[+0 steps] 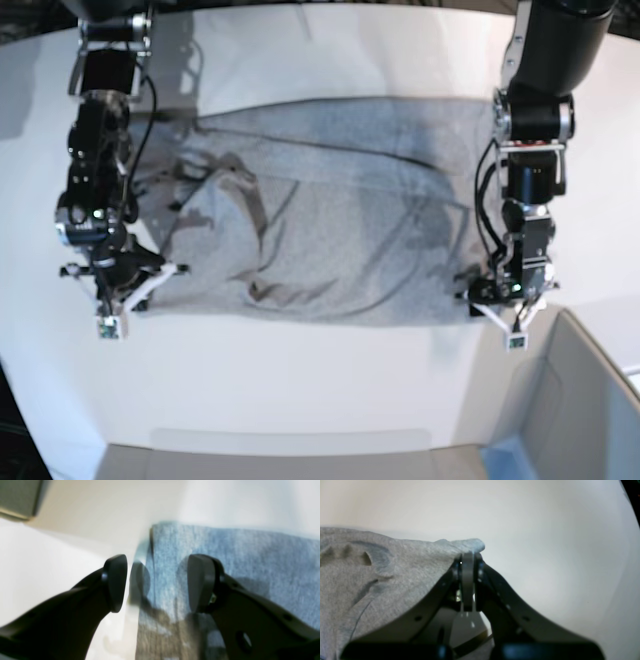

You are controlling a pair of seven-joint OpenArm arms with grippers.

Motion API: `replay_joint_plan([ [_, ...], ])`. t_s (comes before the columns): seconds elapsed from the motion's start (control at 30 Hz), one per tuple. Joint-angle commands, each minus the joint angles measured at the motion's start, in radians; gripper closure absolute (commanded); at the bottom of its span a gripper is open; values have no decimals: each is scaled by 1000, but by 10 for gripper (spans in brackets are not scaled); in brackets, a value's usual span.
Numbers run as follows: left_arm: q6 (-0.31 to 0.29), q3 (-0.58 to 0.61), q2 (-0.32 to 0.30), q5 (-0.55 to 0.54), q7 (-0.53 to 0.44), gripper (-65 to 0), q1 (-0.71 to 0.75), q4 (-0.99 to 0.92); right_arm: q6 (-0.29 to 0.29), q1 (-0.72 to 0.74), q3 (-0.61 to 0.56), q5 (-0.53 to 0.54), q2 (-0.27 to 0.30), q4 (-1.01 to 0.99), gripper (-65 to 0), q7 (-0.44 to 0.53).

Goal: Layout the t-shirt on the table in an organized manner, then fold the t-shirt properly
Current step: 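Lift the shirt with both grippers and pull it taut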

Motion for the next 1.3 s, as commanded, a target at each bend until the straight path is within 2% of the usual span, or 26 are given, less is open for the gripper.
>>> replay_joint_plan([
  [0.0, 7, 0, -7, 14, 10, -380, -30, -10, 0, 24, 8, -1, 10, 17, 0, 23],
  [0.1, 7, 0, -7, 14, 2, -374, -30, -24, 0, 24, 10, -1, 14, 17, 0, 23],
  [0.17, 7, 0, -6, 14, 2, -327, -31, -24, 0, 26, 5, 0, 25, 17, 0, 23],
  [0.23, 7, 0, -6, 14, 4, -240, -33, -24, 0, 27, 8, 0, 25, 15, 0, 23],
  [0.37, 7, 0, -6, 16, -9, -9, -34, -21, 0, 32, 5, 0, 48, 15, 0, 25],
  [0.47, 7, -3, -6, 16, -18, 0, -36, -7, 0, 59, 4, 0, 68, -12, 0, 27],
  [0.6, 7, -11, -6, 16, -21, 0, -27, 111, 3, 150, 2, 2, 100, -116, 0, 39],
  [0.7, 7, -11, -6, 16, -21, 0, 7, 205, 4, 217, -3, 2, 117, -221, 0, 131],
  [0.77, 7, -11, -6, 16, -19, 0, 19, 258, 40, 273, -13, 2, 128, -305, 0, 189],
  [0.87, 7, -11, -6, 16, -19, 0, 32, 297, 50, 354, -56, 2, 149, -405, 0, 206],
  [0.93, 7, -12, -6, 16, -19, 0, 36, 309, 50, 405, -82, 2, 154, -463, 0, 231],
  [1.27, 7, -12, -9, 16, -19, 0, 49, 317, 50, 672, -133, 2, 166, -821, 0, 522],
])
